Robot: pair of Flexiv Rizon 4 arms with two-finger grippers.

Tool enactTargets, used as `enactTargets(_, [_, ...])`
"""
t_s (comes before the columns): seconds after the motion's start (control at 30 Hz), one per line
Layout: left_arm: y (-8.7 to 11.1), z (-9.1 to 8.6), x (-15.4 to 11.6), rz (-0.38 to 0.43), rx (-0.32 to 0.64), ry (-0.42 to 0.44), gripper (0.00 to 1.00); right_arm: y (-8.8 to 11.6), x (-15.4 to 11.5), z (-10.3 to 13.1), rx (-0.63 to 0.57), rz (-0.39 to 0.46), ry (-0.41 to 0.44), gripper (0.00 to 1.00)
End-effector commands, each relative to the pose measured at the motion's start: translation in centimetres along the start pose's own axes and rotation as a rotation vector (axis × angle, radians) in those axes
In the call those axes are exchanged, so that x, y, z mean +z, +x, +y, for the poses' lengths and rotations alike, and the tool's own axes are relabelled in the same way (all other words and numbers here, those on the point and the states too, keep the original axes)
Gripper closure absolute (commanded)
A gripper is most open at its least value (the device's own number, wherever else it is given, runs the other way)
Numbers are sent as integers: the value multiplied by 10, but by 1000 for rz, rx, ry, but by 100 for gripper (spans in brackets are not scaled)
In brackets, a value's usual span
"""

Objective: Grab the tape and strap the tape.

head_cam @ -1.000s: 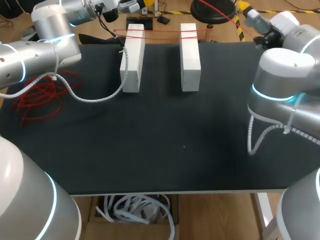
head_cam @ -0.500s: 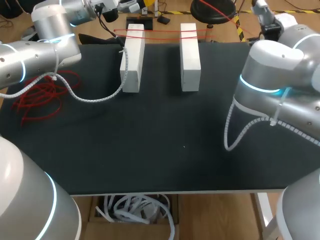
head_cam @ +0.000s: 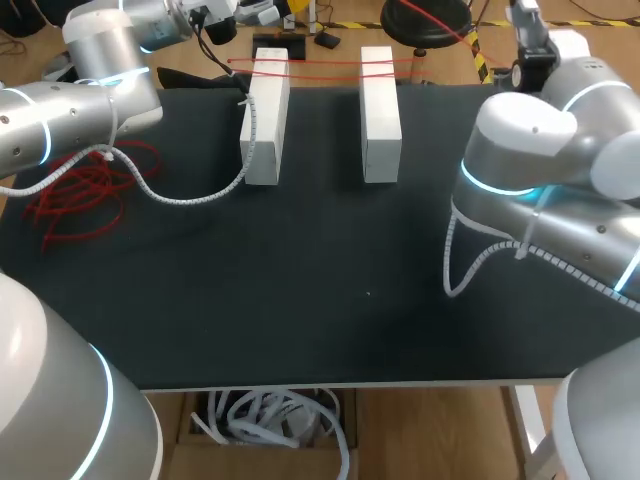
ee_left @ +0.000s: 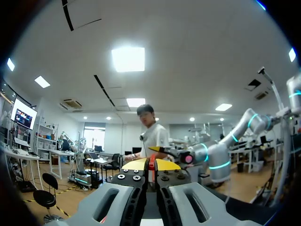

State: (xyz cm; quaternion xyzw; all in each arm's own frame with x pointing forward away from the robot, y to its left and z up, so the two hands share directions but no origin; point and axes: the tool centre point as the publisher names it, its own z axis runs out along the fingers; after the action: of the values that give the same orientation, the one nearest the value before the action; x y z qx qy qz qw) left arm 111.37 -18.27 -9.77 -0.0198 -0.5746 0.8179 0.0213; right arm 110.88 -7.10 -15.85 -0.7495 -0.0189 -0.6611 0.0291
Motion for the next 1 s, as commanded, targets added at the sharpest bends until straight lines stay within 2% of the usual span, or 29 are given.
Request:
enactTargets(0.03, [-1,0,0,3,0,1,100,3,5,-2,-3,5,-7,0])
enactTargets(0.6, [-1,0,0,3,0,1,100,-1,9,0,-65,18,5,0])
enactTargets(1.0, [-1,0,0,3,0,1,100,4,12,-3,-120,72,33,0])
